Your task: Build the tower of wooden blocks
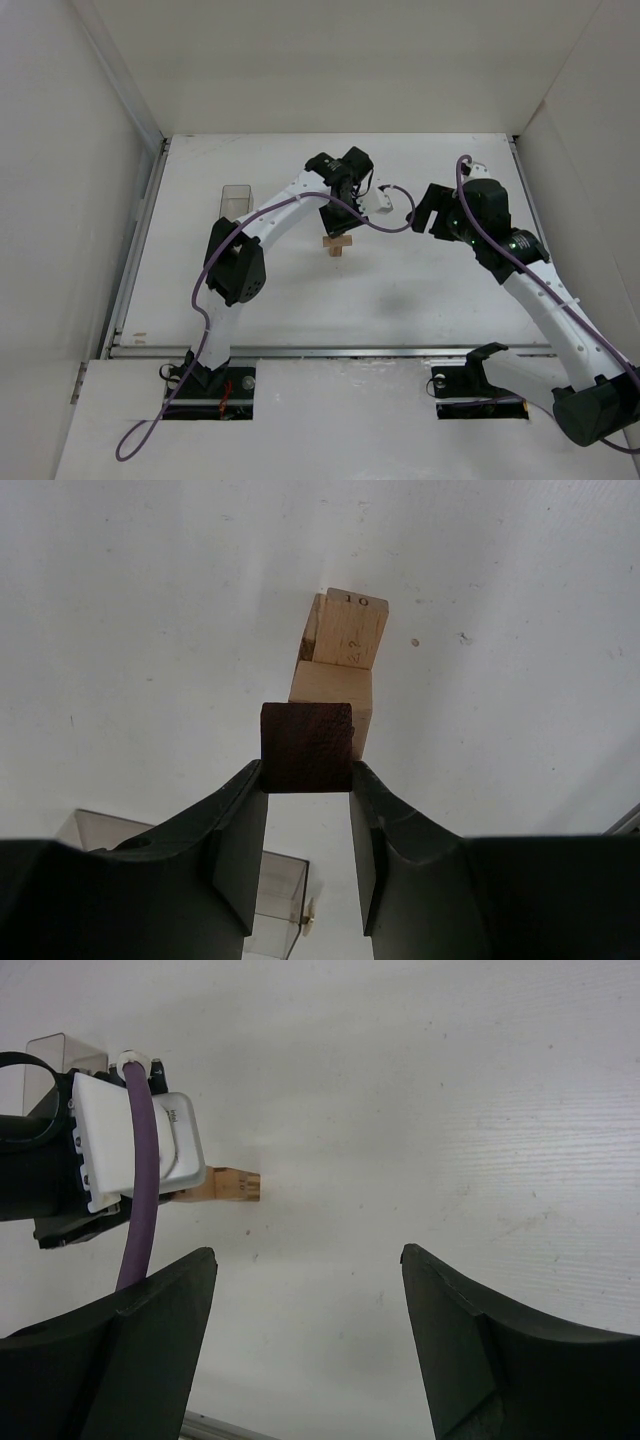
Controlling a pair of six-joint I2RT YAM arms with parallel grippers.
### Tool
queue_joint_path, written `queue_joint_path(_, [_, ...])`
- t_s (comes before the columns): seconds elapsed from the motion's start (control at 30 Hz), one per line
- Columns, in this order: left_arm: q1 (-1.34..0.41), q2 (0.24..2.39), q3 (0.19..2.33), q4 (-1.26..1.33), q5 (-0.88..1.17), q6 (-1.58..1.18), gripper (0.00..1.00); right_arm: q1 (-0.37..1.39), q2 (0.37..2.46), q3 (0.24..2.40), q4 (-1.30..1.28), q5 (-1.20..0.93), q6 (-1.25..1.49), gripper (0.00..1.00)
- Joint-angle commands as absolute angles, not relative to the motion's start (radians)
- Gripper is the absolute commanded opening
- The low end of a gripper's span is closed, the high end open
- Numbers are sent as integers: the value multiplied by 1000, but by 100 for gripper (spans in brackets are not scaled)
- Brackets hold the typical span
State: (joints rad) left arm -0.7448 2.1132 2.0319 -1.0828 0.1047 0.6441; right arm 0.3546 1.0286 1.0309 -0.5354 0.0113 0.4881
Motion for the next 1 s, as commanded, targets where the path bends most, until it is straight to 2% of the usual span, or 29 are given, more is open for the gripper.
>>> queue_joint_path(0.0, [-750,2097,2074,-1115,106,658,1,353,1008,1034,-511,9,476,80])
queue_joint_path(0.33, [-750,2097,2065,-1115,115,667,2,353,1017,1034,-511,9,476,80])
queue_joint_path(0.47, [-750,2088,2065,-1115,115,667,4,353,1017,1034,-511,9,476,82])
queue_joint_path(0.63, [-750,2088,2045,-1115,115,676,13,353,1017,1034,-511,9,476,82])
queue_joint_path(0.97, [-750,2079,2036,-1115,115,686,17,353,1017,1034,-511,9,476,82])
